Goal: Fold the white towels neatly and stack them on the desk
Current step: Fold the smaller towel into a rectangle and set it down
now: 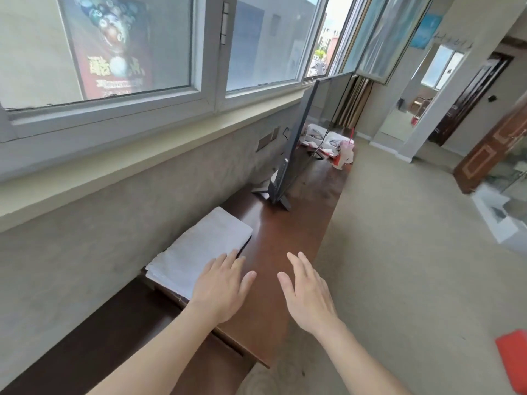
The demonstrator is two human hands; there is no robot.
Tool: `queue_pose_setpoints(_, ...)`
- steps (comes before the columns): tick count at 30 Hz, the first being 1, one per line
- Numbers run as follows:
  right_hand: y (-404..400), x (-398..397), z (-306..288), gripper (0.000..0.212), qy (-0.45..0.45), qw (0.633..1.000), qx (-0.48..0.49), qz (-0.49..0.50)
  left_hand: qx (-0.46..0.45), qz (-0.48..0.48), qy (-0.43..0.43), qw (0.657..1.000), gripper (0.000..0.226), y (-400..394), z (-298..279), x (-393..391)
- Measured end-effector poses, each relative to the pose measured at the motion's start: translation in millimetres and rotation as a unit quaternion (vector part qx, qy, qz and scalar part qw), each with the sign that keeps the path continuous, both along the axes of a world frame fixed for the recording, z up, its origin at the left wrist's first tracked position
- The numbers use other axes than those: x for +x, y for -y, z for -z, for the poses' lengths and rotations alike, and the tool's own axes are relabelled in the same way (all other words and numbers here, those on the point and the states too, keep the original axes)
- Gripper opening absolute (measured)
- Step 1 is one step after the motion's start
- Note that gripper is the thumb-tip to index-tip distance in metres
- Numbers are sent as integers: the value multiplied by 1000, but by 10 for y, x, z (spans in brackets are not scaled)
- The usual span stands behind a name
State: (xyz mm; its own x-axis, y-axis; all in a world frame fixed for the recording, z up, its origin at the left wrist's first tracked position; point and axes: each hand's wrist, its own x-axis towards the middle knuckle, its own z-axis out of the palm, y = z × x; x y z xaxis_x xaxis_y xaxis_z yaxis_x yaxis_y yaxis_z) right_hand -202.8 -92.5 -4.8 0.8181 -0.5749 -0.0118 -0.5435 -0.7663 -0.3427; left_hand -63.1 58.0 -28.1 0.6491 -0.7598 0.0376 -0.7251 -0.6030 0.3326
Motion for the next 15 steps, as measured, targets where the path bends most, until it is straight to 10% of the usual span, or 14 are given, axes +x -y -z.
queue_pose_setpoints(15,771,1955,1052,62,-81,959,92,-256,146,-248,-123,950,100,139,944,770)
